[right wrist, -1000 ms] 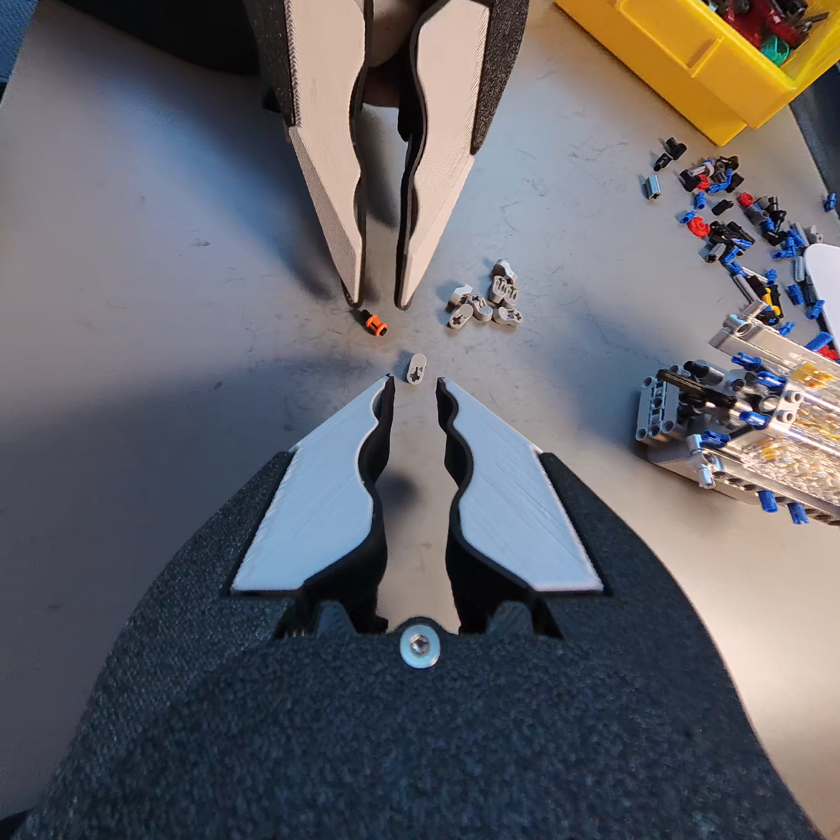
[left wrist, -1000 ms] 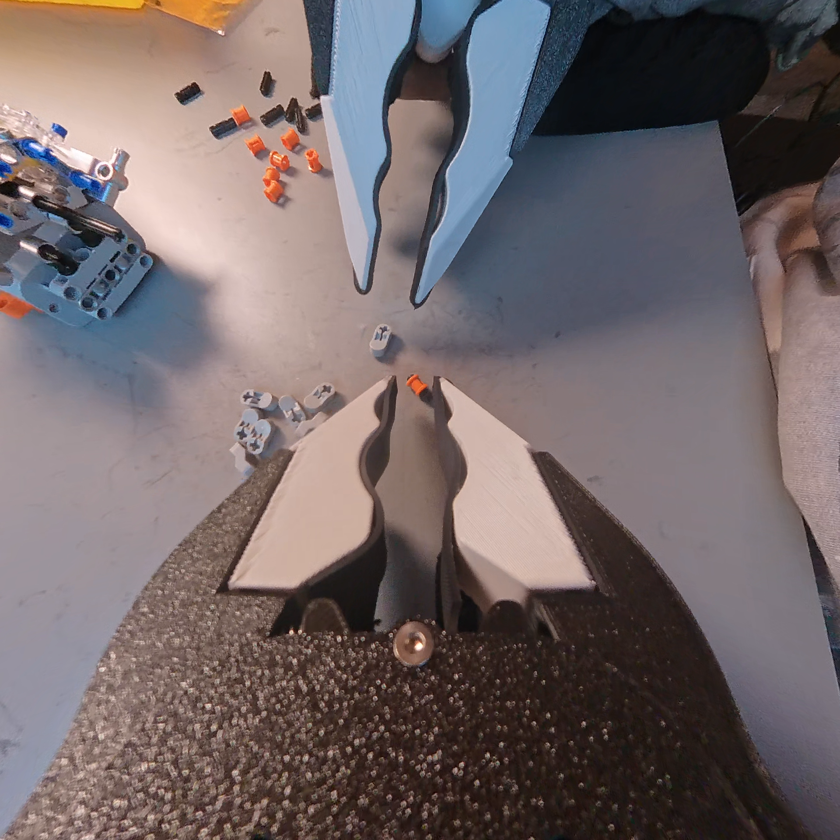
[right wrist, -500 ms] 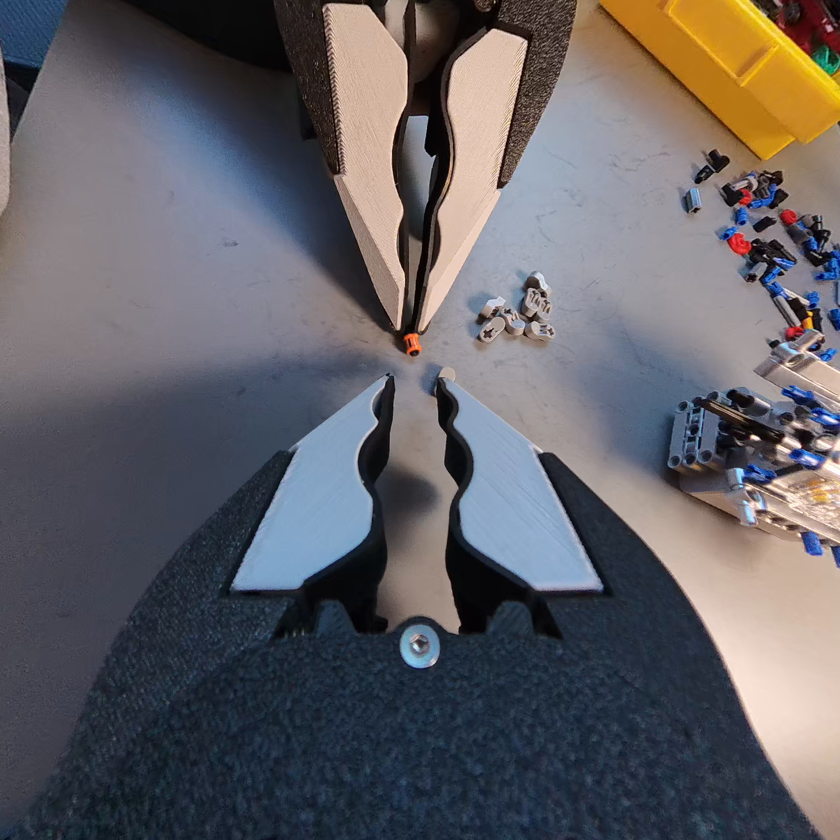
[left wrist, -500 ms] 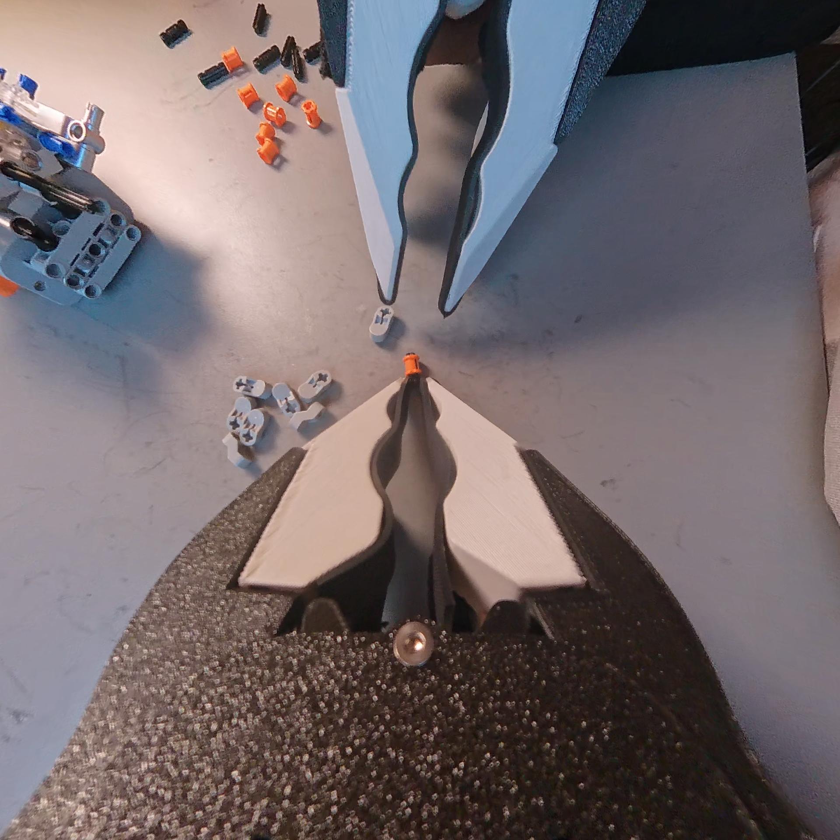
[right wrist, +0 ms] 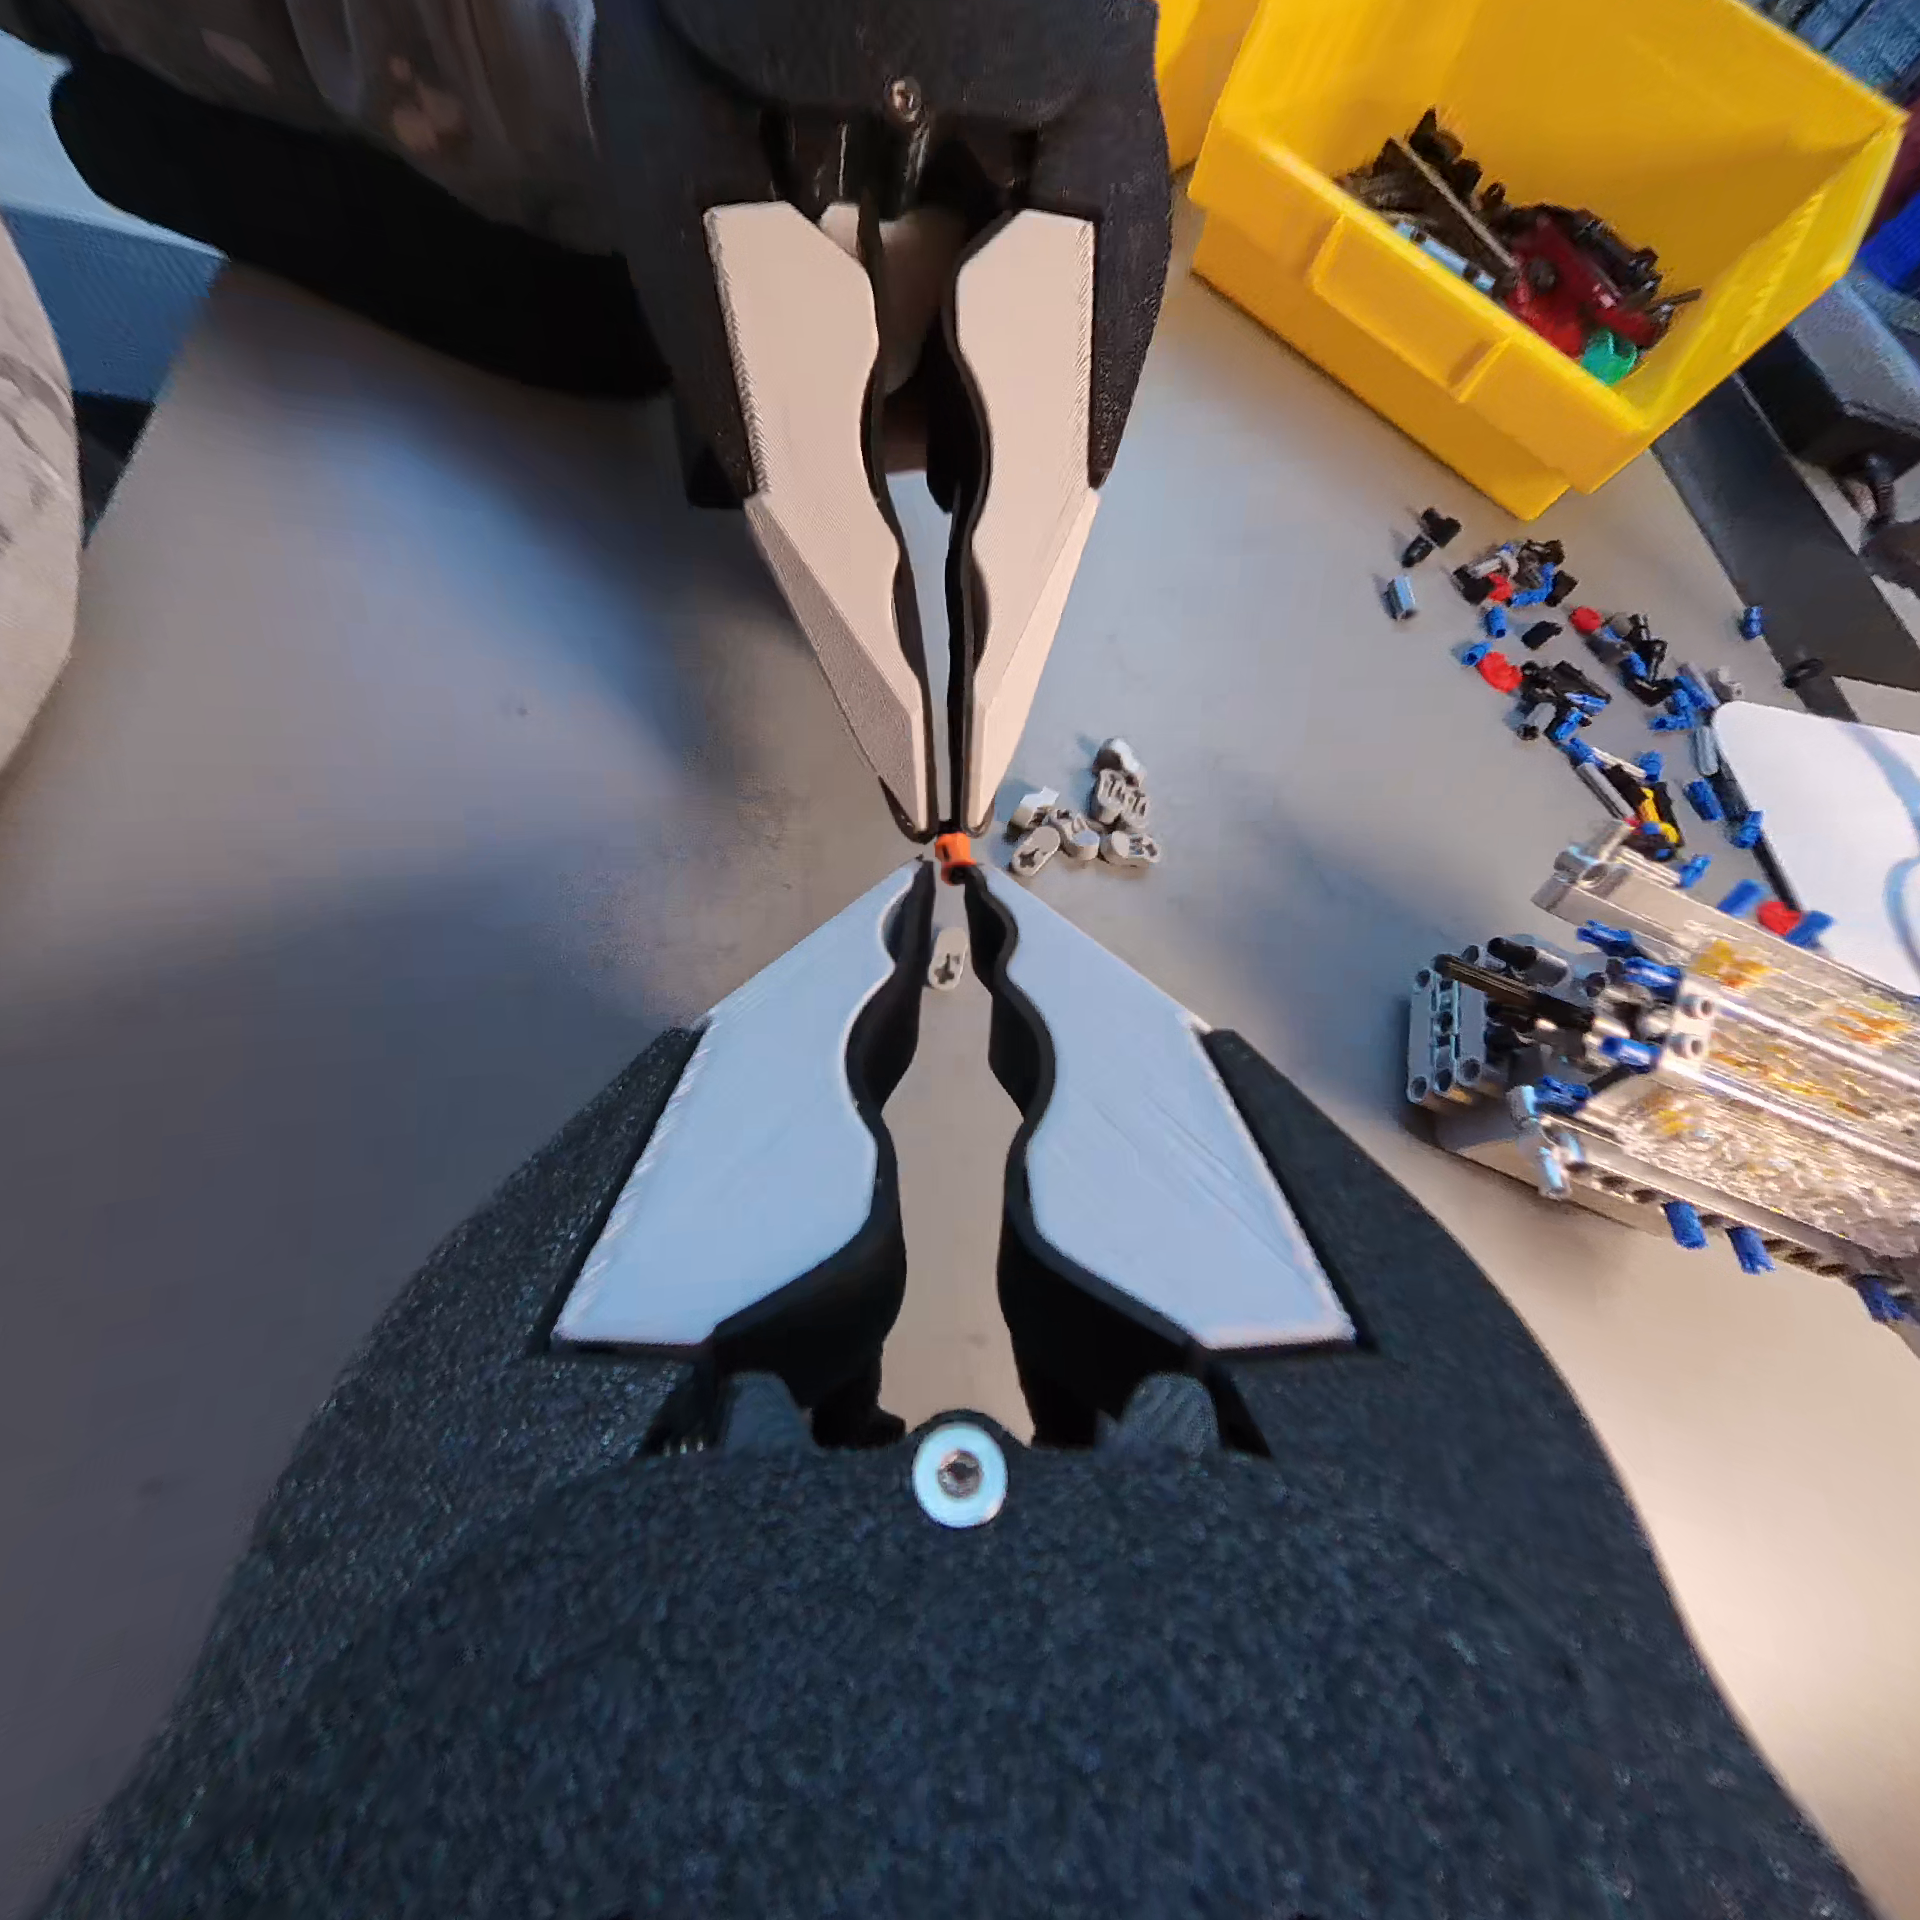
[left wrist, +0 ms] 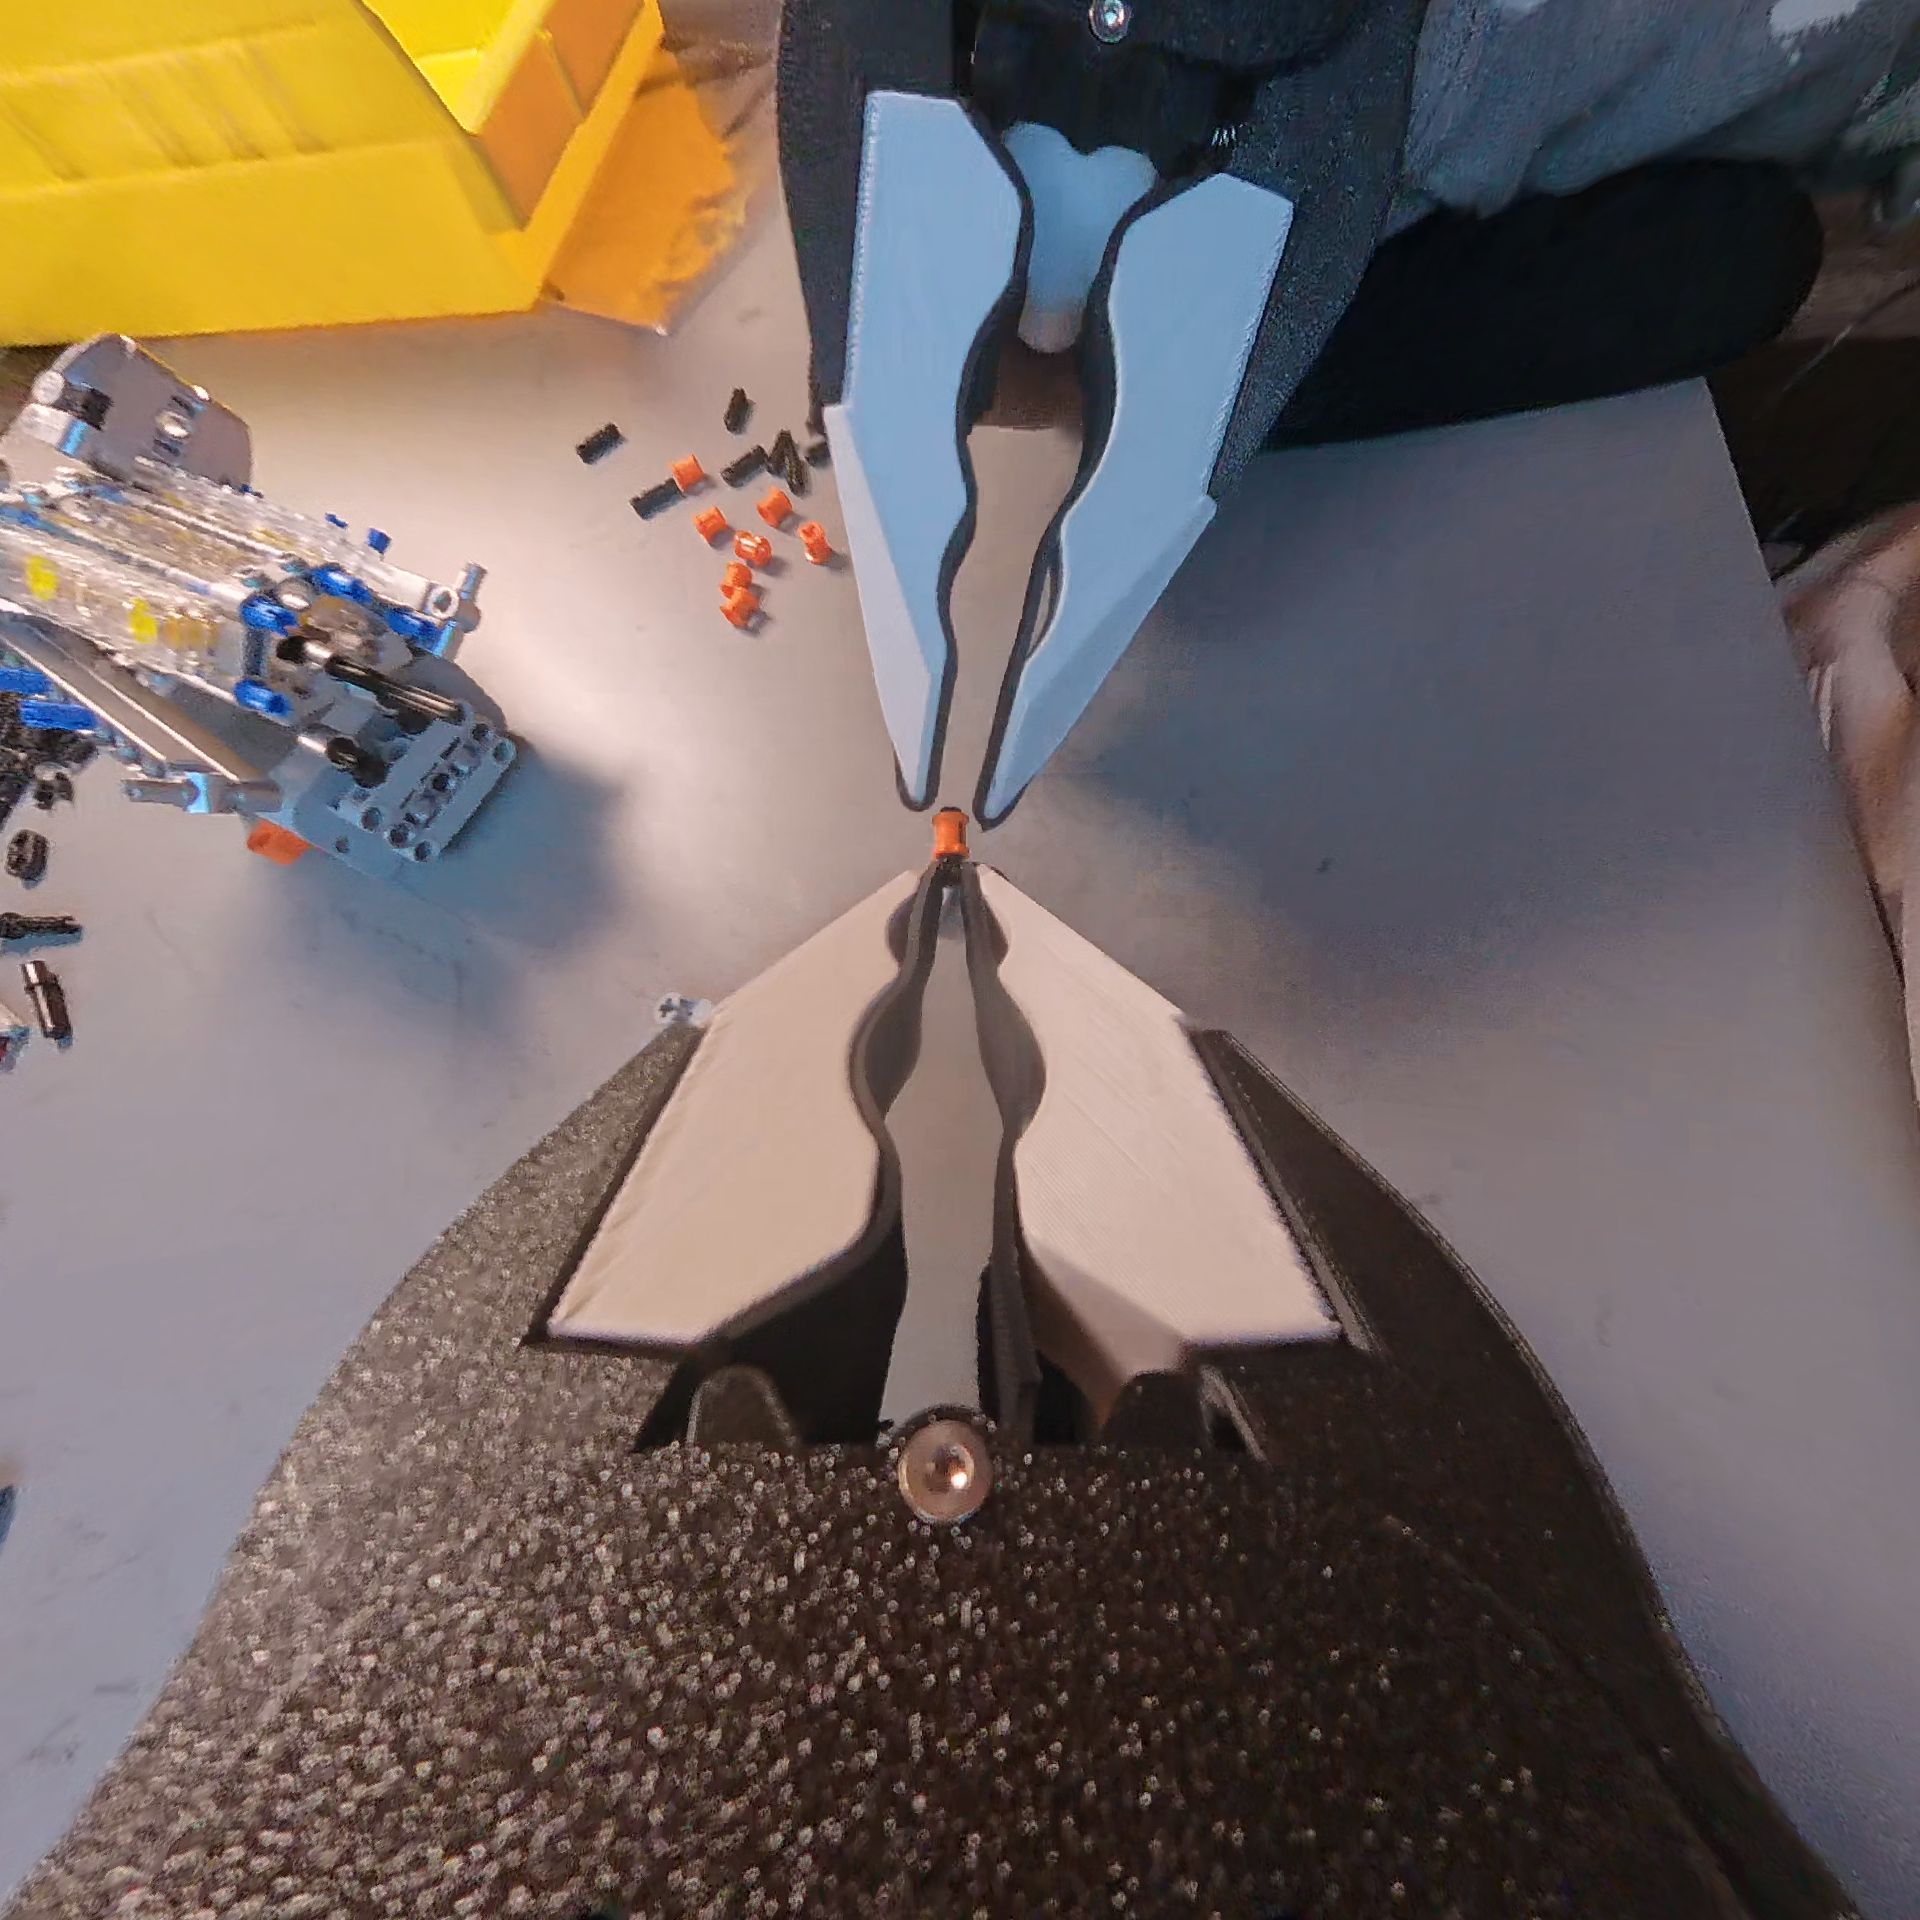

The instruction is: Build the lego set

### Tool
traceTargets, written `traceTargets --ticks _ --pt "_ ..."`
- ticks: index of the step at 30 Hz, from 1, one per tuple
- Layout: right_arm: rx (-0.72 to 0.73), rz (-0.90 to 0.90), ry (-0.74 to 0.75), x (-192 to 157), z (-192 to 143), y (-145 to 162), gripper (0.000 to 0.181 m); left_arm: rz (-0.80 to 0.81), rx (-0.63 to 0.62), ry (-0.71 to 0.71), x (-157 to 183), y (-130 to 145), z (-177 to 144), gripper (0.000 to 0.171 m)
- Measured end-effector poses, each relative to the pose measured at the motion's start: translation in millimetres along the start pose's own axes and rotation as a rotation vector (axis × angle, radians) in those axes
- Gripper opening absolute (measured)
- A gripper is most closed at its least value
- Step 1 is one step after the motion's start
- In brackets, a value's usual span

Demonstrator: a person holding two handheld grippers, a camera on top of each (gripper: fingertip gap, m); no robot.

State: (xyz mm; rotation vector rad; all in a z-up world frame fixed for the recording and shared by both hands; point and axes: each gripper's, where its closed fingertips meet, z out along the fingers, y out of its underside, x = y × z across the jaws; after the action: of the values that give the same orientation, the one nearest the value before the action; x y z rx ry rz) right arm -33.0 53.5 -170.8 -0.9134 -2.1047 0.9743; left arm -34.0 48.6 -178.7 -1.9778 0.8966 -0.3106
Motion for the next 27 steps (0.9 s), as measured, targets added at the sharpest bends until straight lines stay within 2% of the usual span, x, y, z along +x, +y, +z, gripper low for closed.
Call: traceTargets --ticks 8,13,27 --pt "0.08 0.069 -0.007 7 -10 -9 0.005 -0.008 0.111 -0.027 -6 -17 -6 0.001" --pt "0.084 0.061 -0.002 7 -10 -10 0.001 -0.015 0.11 -0.02 -5 -16 -4 0.001" --pt "0.013 0.039 0.016 10 -8 2 0.005 -0.026 0.077 -0.028 -6 -10 3 0.0"
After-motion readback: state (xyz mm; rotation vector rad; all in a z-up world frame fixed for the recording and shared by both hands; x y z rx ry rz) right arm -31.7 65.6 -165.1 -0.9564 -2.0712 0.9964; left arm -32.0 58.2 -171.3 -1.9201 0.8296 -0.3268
